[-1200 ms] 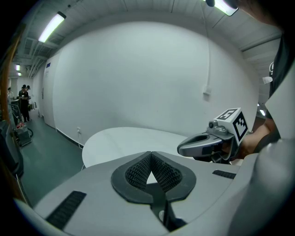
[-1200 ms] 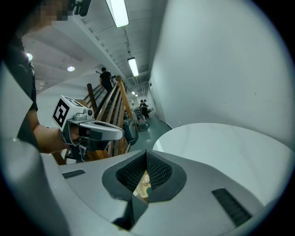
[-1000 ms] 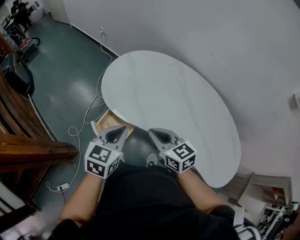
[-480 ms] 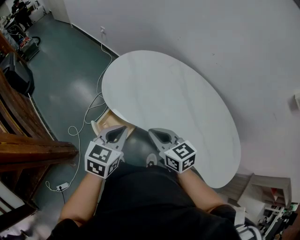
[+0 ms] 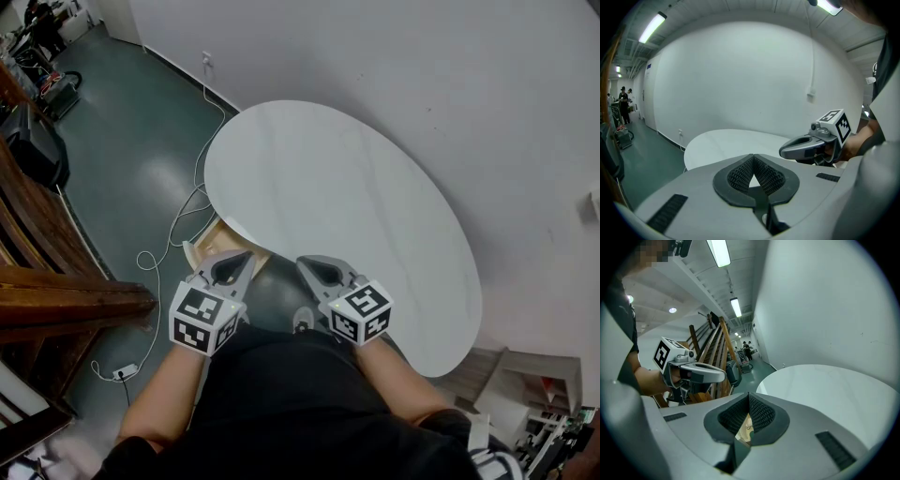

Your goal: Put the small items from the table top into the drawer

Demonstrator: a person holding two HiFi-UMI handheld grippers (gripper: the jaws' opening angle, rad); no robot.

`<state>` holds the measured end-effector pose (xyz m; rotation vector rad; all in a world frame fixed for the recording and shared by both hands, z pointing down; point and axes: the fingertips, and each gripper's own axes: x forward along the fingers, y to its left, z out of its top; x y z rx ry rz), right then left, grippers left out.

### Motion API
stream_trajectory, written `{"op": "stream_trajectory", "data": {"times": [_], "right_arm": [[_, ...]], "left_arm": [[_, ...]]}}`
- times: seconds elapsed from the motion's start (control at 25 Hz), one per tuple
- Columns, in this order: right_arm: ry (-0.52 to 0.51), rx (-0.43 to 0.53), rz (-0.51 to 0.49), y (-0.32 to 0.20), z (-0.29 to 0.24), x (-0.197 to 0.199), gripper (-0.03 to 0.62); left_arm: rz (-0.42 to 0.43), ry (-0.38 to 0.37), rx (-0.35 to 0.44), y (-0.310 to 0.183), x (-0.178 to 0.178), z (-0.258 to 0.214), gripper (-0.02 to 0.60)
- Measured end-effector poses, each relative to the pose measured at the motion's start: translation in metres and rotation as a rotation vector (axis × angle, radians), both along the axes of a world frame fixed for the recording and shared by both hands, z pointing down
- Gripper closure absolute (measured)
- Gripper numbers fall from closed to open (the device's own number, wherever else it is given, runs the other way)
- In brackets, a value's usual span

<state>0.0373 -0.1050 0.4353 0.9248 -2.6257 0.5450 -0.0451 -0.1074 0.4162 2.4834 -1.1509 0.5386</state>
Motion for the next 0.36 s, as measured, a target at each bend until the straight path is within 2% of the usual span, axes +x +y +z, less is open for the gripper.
{"op": "stream_trajectory", "data": {"times": [0.36], "right_arm": [[-0.001, -0.003, -0.001, -0.0030, 0.0018, -0.0037, 0.585]], "left_arm": [[-0.005, -0.001, -0.005, -0.0031, -0.0042, 0.0017, 0.566]]}}
